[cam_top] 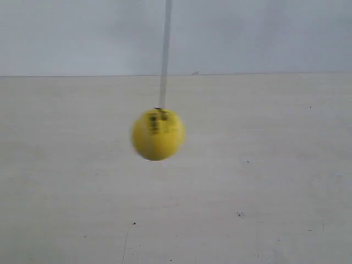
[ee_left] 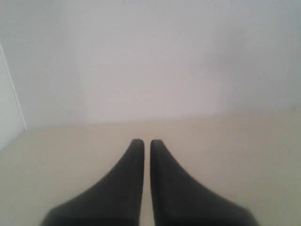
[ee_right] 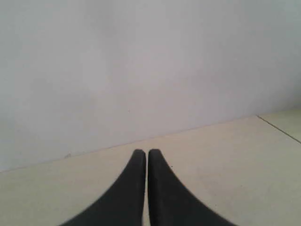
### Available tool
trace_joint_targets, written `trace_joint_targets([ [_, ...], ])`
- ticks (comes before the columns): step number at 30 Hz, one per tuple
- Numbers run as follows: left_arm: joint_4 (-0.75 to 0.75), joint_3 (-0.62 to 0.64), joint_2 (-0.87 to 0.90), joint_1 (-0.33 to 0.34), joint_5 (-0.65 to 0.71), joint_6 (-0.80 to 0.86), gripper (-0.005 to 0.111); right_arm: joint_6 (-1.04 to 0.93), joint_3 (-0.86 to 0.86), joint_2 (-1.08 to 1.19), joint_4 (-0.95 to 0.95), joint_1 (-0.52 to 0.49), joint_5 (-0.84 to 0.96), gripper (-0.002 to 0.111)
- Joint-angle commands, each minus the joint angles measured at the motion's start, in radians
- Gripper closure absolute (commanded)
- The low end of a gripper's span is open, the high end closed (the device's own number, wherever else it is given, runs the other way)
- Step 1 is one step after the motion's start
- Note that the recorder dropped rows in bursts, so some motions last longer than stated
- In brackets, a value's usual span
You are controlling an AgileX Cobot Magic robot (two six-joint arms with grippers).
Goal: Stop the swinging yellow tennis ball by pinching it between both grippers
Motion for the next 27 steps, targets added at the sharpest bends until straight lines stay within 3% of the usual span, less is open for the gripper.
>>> trace_joint_targets([
  [1, -0.089, 0.003, -0.003, -0.005, -0.295, -0.045, 0.102, 0.001, 0.0, -0.005, 0.002, 0.0, -0.073, 0.108],
  [4, -0.089, 0.003, -0.003, -0.005, -0.426, -0.055, 0.102, 0.017, 0.0, -0.005, 0.008, 0.0, -0.17, 0.108],
  [8, -0.089, 0.003, -0.003, -0.005, -0.499, -0.161, 0.102, 0.03, 0.0, -0.005, 0.008, 0.0, -0.196, 0.108],
  [15, -0.043, 0.003, -0.003, -0.005, -0.501, -0.606, 0.102, 0.104, 0.0, -0.005, 0.012, 0.0, -0.233, 0.108],
  [17, 0.07, 0.003, -0.003, -0.005, -0.501, -0.7, 0.102, 0.106, 0.0, -0.005, 0.019, 0.0, -0.289, 0.108],
  [22, 0.637, -0.07, 0.019, -0.005, -0.517, -1.097, 0.102, 0.095, -0.022, -0.005, -0.011, 0.0, -0.351, 0.108],
  [27, 0.909, -0.161, 0.142, -0.005, -0.648, -1.308, 0.102, 0.102, -0.11, 0.004, -0.058, 0.0, -0.261, 0.108],
])
